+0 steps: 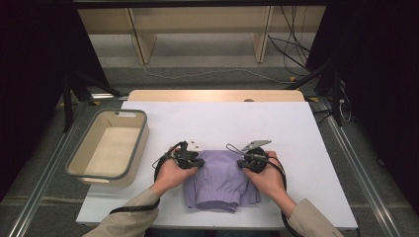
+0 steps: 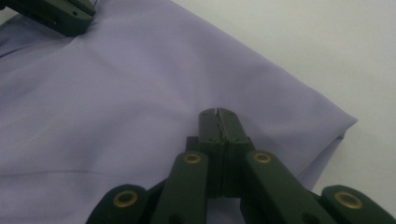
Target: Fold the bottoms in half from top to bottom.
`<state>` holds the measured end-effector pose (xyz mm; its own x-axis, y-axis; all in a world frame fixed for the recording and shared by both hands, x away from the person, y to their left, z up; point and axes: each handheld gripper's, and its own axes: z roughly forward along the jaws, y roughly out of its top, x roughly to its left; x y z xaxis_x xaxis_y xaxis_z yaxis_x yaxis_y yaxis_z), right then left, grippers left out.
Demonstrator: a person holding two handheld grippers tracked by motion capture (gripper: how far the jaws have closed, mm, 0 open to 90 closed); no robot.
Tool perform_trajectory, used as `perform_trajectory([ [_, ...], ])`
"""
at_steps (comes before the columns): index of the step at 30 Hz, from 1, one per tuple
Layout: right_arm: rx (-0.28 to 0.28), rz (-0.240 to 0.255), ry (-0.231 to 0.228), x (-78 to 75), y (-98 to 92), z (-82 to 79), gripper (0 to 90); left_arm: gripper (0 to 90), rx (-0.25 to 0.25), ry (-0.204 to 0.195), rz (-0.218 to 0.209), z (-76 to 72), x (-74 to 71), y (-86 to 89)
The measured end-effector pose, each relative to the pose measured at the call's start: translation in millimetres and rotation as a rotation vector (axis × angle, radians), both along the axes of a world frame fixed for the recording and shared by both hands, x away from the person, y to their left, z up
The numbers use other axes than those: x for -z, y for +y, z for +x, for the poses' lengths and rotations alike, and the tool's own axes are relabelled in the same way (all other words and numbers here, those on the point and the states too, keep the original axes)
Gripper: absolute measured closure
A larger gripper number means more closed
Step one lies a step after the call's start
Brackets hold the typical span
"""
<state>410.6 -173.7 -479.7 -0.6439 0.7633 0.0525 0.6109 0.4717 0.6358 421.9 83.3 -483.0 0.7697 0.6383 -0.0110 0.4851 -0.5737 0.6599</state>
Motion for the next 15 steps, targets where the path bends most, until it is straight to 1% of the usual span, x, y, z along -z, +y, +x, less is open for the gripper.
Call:
perform_trajectory([
  [1,0.002,0.003,0.003,-1.3,-0.7,0.3,88.7,83.4,-0.001,-0.001,-0.004,-0.6,-0.2,0.0],
  [3,0.005,0.009,-0.007,-2.9,-2.7,-0.5,86.4,79.5,0.002,-0.003,-0.014,-2.3,-1.4,0.4],
  [6,0.011,0.036,-0.026,-8.0,-6.4,-4.6,80.9,71.7,0.000,-0.013,-0.059,-5.1,-9.2,6.0],
  [9,0.017,0.063,-0.053,-14.0,-12.3,-10.3,74.3,59.9,-0.022,-0.032,-0.103,-6.7,-16.2,17.3],
  [13,-0.002,0.121,-0.095,-18.7,-19.9,-20.5,64.5,47.0,-0.041,-0.037,-0.129,-10.6,-22.3,28.3],
  [15,-0.017,0.146,-0.113,-19.6,-23.2,-26.7,59.0,42.1,-0.024,-0.032,-0.135,-13.5,-24.4,30.2],
])
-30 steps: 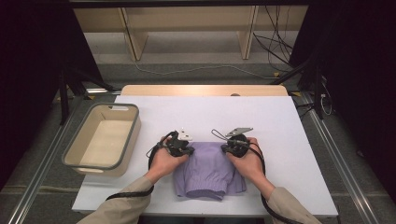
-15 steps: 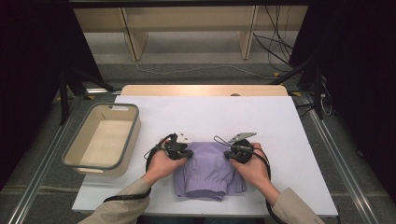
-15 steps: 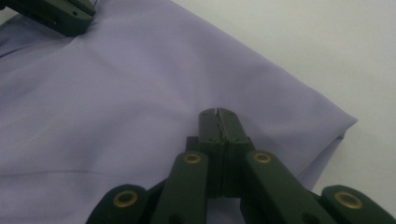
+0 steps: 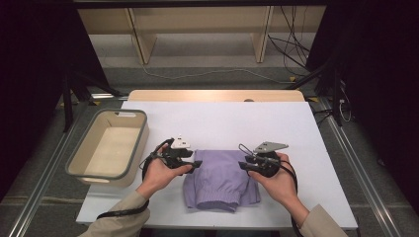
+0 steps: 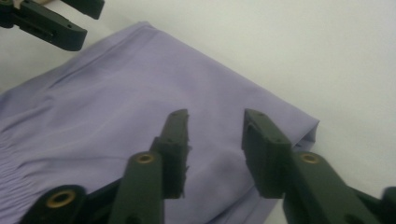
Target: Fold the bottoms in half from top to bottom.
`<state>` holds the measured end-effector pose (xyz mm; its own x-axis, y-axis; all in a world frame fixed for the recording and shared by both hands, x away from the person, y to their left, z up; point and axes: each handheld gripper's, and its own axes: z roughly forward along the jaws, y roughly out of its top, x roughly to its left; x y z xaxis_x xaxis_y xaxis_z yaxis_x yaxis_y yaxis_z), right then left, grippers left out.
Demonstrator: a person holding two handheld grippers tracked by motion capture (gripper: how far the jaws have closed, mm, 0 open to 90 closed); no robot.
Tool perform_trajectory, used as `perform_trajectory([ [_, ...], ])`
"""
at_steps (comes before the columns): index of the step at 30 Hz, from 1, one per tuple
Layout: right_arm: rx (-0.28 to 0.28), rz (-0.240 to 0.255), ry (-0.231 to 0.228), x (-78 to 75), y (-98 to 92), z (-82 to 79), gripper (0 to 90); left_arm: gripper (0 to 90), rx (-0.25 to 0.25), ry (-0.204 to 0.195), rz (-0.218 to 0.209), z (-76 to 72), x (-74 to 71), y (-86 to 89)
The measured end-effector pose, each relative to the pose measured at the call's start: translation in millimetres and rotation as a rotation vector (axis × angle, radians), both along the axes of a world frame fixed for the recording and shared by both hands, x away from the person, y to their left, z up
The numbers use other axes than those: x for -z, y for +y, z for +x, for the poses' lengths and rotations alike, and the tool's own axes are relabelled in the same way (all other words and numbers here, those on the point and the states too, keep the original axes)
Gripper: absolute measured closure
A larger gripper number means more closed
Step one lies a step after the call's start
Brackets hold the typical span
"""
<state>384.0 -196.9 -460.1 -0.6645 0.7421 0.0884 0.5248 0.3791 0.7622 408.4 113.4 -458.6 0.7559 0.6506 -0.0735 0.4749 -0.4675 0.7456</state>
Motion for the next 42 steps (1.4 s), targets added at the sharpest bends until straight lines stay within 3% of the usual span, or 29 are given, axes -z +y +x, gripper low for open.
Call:
perform_trajectory([
  [6,-0.021,0.041,-0.021,-1.1,-10.5,-18.3,44.9,27.7,0.006,0.011,-0.023,-14.4,-0.8,6.2],
  [11,-0.001,0.074,-0.050,-4.1,-21.1,-30.4,33.0,15.4,0.011,-0.029,-0.003,-26.1,-3.3,17.8],
  [19,0.026,0.111,-0.081,-4.5,-35.5,-41.4,26.3,11.0,-0.027,-0.030,-0.049,-37.9,-2.0,33.5],
  [42,0.063,0.122,-0.093,-2.1,-47.1,-43.3,24.0,12.5,-0.020,-0.038,-0.046,-39.7,4.0,29.2],
])
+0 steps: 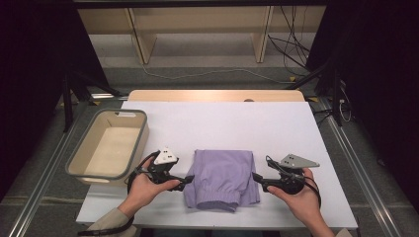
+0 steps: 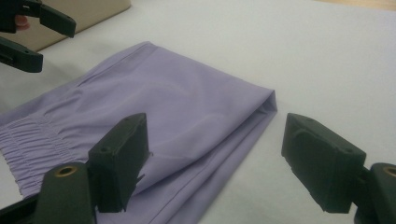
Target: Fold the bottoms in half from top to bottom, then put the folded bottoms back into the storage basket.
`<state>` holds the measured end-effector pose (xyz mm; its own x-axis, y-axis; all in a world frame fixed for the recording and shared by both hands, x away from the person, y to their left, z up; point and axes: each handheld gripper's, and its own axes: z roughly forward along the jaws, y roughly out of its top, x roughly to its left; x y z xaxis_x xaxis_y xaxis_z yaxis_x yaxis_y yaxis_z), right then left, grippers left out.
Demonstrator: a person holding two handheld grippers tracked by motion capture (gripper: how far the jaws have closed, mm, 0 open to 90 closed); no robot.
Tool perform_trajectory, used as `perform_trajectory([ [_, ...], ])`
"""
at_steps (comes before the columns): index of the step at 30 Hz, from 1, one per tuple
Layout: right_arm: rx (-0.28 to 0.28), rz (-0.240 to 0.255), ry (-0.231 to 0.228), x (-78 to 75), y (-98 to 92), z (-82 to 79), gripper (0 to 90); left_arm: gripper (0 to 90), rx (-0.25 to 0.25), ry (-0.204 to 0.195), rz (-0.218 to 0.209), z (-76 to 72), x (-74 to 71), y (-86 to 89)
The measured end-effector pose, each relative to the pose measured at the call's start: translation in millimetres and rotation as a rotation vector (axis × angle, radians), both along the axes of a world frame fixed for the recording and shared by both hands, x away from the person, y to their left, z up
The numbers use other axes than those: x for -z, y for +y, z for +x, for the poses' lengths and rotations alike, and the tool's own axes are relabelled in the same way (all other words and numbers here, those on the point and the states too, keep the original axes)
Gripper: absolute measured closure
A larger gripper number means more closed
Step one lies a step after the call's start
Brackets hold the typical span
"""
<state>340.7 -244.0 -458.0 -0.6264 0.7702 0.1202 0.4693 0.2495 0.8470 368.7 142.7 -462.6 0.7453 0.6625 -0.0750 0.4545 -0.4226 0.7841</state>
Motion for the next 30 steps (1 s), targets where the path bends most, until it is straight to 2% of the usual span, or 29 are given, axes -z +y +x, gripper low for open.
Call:
perform_trajectory([
  [18,0.005,0.004,-0.005,-1.5,-3.1,-1.7,24.1,13.3,-0.010,-0.012,0.002,-0.9,-1.7,0.6],
  [30,0.012,0.005,-0.005,-0.8,-4.4,-1.4,23.8,14.1,-0.009,0.005,-0.013,-1.0,-0.2,0.1],
])
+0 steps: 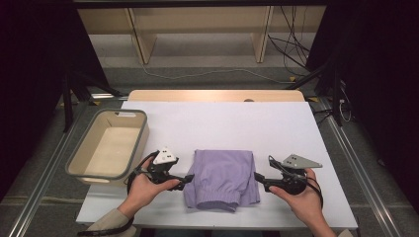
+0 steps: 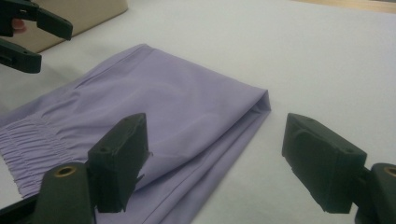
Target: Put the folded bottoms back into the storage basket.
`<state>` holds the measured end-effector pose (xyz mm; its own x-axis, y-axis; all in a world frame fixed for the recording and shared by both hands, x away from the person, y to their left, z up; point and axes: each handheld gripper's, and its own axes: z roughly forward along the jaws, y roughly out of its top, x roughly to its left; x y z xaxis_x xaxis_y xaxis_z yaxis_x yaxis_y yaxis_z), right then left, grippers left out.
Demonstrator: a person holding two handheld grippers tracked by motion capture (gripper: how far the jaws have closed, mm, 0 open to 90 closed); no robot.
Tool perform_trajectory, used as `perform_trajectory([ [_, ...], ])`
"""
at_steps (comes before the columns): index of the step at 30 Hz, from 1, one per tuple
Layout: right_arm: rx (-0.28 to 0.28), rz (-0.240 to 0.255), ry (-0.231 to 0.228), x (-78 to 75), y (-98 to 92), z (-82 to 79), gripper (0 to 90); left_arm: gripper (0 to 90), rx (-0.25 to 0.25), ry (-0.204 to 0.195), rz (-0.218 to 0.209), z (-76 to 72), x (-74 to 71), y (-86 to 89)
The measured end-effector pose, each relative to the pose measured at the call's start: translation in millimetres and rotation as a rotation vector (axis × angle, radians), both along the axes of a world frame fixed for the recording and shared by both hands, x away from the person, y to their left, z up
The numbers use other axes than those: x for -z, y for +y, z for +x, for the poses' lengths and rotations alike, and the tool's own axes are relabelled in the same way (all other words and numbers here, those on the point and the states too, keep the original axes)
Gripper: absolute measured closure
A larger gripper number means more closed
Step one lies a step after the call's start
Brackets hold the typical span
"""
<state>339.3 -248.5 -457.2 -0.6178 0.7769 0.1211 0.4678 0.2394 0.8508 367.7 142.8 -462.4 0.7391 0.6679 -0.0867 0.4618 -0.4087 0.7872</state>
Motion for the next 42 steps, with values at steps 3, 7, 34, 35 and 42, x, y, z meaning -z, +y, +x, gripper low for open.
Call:
perform_trajectory([
  [3,0.002,0.001,0.004,0.7,0.0,0.9,23.8,14.0,0.003,-0.005,0.002,-0.5,-0.5,-0.5],
  [7,-0.002,0.000,-0.002,0.7,-0.8,0.4,23.8,14.1,-0.003,-0.006,0.008,-0.2,-0.8,-2.0],
  [34,0.034,0.004,-0.015,0.6,-8.6,-2.2,23.8,15.2,0.008,0.005,-0.019,0.5,-1.2,-9.3],
  [35,0.033,0.003,-0.014,0.7,-8.5,-2.3,23.8,15.2,0.009,0.008,-0.020,0.7,-1.2,-9.4],
  [42,0.043,-0.004,-0.016,0.8,-8.8,-2.6,24.1,16.1,-0.037,0.036,-0.043,4.2,-2.3,-11.5],
])
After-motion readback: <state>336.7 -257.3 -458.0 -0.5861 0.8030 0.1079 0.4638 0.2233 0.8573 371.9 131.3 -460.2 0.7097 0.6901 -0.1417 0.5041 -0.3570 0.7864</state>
